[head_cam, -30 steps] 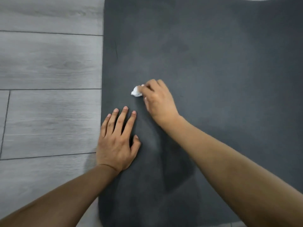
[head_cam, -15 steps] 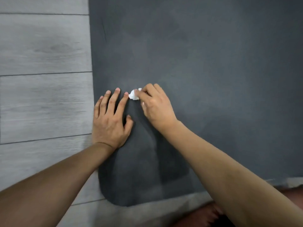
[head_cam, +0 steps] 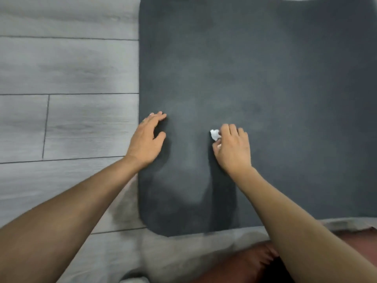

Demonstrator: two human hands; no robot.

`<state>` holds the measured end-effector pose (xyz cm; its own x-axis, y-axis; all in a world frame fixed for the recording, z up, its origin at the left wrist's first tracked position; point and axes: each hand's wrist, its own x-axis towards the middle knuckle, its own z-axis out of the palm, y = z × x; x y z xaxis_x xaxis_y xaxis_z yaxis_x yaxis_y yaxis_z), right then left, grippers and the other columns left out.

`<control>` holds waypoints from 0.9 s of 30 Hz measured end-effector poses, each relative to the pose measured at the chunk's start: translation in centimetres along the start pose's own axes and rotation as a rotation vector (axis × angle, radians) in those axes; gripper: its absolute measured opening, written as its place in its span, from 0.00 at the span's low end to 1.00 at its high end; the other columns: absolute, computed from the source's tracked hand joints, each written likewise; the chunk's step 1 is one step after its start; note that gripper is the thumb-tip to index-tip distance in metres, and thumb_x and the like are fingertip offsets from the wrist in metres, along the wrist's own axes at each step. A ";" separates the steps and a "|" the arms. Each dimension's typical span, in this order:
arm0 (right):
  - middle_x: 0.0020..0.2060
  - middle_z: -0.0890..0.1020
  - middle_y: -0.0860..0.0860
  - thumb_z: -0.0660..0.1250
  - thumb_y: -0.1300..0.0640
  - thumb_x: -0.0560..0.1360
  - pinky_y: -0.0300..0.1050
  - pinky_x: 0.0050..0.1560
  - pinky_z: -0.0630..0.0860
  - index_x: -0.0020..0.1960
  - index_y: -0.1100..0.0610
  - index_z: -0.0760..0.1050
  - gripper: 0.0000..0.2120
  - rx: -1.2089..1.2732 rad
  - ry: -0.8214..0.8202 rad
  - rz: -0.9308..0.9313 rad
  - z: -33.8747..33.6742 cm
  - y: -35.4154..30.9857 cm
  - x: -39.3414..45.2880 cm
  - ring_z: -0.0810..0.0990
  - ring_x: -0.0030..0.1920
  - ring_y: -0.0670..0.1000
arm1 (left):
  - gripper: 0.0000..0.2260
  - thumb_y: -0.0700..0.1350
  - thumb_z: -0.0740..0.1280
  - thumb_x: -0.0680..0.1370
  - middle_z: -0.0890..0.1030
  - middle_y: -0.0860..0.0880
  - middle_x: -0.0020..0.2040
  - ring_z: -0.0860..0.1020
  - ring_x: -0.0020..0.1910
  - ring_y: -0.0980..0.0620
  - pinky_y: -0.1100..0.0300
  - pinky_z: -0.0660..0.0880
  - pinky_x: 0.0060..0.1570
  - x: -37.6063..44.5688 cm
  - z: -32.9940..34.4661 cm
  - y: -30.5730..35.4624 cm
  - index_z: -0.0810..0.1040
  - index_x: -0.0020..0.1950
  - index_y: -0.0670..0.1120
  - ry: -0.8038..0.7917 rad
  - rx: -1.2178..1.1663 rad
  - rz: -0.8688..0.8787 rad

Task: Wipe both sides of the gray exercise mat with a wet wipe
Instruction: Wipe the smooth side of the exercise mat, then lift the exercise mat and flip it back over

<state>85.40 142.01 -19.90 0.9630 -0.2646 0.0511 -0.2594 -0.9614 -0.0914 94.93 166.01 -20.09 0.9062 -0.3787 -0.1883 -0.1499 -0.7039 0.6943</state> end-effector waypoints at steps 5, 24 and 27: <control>0.50 0.73 0.52 0.66 0.60 0.69 0.48 0.45 0.68 0.54 0.55 0.69 0.14 -0.034 -0.112 0.095 0.9 -1.8 -0.5 0.72 0.45 0.56 | 0.13 0.34 0.66 0.79 0.79 0.40 0.57 0.79 0.55 0.37 0.47 0.74 0.58 -5.5 -1.4 -3.4 0.77 0.62 0.41 0.292 0.051 -0.227; 0.50 0.81 0.53 0.62 0.54 0.75 0.46 0.44 0.74 0.51 0.57 0.73 0.08 -0.062 -0.544 -0.008 -3.2 -20.9 4.8 0.81 0.50 0.57 | 0.10 0.40 0.74 0.77 0.85 0.44 0.50 0.83 0.49 0.49 0.69 0.77 0.42 -5.9 -3.0 -2.1 0.78 0.56 0.38 -0.038 -0.534 -0.428; 0.47 0.82 0.53 0.60 0.65 0.74 0.46 0.33 0.67 0.48 0.56 0.75 0.08 -0.248 -0.500 -0.204 -5.2 -20.9 5.2 0.83 0.45 0.59 | 0.09 0.39 0.72 0.79 0.83 0.46 0.50 0.81 0.46 0.56 0.69 0.76 0.41 -5.5 -3.4 -0.7 0.76 0.57 0.39 -0.085 -0.584 -0.416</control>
<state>95.47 160.29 -12.58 0.8971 -0.0627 -0.4373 -0.0165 -0.9939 0.1086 91.36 170.63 -17.22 0.8044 -0.2113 -0.5552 0.4588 -0.3727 0.8066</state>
